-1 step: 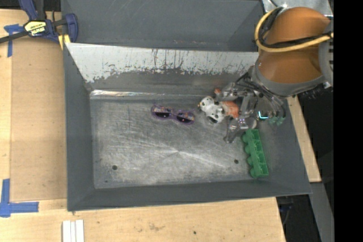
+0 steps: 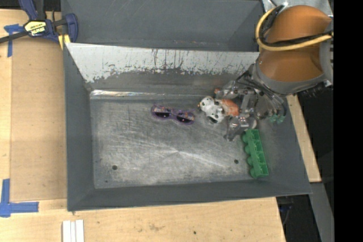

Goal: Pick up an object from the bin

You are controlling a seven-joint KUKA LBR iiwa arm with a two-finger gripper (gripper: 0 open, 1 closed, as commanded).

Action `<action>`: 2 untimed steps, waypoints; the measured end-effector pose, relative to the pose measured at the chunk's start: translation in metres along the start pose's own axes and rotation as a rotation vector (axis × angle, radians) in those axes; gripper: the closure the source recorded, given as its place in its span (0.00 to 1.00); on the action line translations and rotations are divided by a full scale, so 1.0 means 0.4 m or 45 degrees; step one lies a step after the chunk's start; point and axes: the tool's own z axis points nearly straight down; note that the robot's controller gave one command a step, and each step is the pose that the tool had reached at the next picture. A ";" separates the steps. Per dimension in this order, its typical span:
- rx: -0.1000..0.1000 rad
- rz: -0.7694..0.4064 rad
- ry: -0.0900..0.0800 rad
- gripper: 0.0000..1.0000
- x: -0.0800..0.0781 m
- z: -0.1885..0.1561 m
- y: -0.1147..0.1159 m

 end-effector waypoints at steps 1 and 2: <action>-0.001 0.137 -0.004 0.00 -0.029 0.097 -0.019; -0.006 0.381 -0.012 0.00 -0.093 0.269 -0.104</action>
Offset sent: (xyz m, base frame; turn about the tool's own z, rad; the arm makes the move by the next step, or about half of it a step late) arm 0.0398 -0.0536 -0.1286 0.3195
